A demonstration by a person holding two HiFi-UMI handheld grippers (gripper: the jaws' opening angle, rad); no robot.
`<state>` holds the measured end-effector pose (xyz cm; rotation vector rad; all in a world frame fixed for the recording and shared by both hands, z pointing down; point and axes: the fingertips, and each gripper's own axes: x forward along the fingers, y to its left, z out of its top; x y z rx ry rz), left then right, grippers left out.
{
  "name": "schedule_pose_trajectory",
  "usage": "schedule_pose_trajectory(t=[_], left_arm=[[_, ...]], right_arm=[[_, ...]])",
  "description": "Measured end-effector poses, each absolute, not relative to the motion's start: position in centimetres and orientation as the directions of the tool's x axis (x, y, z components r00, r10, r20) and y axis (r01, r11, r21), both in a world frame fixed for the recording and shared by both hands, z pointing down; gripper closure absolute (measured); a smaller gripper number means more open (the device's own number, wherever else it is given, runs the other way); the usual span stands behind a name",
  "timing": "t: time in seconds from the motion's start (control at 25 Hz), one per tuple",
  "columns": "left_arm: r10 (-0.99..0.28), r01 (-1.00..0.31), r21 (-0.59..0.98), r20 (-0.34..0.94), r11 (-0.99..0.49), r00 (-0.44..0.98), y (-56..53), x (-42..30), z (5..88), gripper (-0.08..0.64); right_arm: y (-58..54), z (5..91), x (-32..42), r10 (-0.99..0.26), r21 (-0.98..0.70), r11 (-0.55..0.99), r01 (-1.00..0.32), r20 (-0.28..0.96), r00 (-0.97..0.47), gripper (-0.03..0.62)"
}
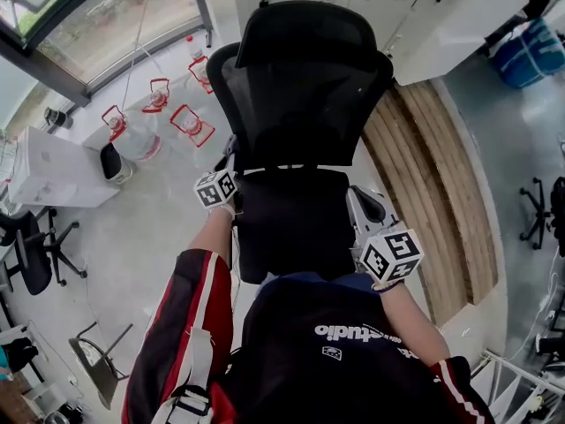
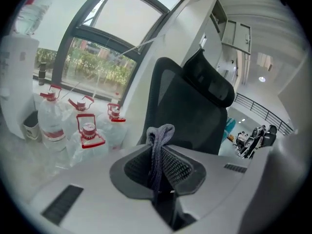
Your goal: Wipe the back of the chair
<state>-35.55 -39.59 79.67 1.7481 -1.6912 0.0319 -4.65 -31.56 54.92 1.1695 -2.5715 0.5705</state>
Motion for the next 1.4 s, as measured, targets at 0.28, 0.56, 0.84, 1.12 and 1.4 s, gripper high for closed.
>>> schedule_pose_trajectory(t=[0.28, 0.56, 0.84, 1.12, 1.4], left_arm=[[-0.897, -0.895, 0.42, 0.323, -0.149, 0.301, -37.7, -31.0, 69.4, 0.503], [-0.866, -0.85, 0.337, 0.158, -0.405, 0.475, -33.8, -24.4, 55.7, 0.503], [-0.829, -0.796, 0.315, 0.045, -0.518, 0.557, -27.8, -19.4, 46.7, 0.503], [-0.834, -0.781, 0.367, 0.028, -0.505, 0.552, -24.7, -19.1, 46.9, 0.503], [-0.867, -0.81, 0.375, 0.033, -0.451, 0.498, -19.5, -19.4, 46.7, 0.503]], right_arm=[[-31.9, 51.8, -6.5, -0.673, -0.224, 0.629, -0.744, 0.322, -0.666, 0.577], [-31.0, 47.9, -4.1, -0.71, -0.187, 0.619, -0.763, 0.281, -0.645, 0.577], [-29.1, 46.8, -1.8, -0.764, -0.233, 0.546, -0.805, 0.256, -0.592, 0.577], [-26.0, 47.0, -1.2, -0.748, -0.227, 0.554, -0.801, 0.287, -0.598, 0.577], [-22.0, 47.1, -1.8, -0.694, -0.244, 0.61, -0.754, 0.294, -0.657, 0.577]])
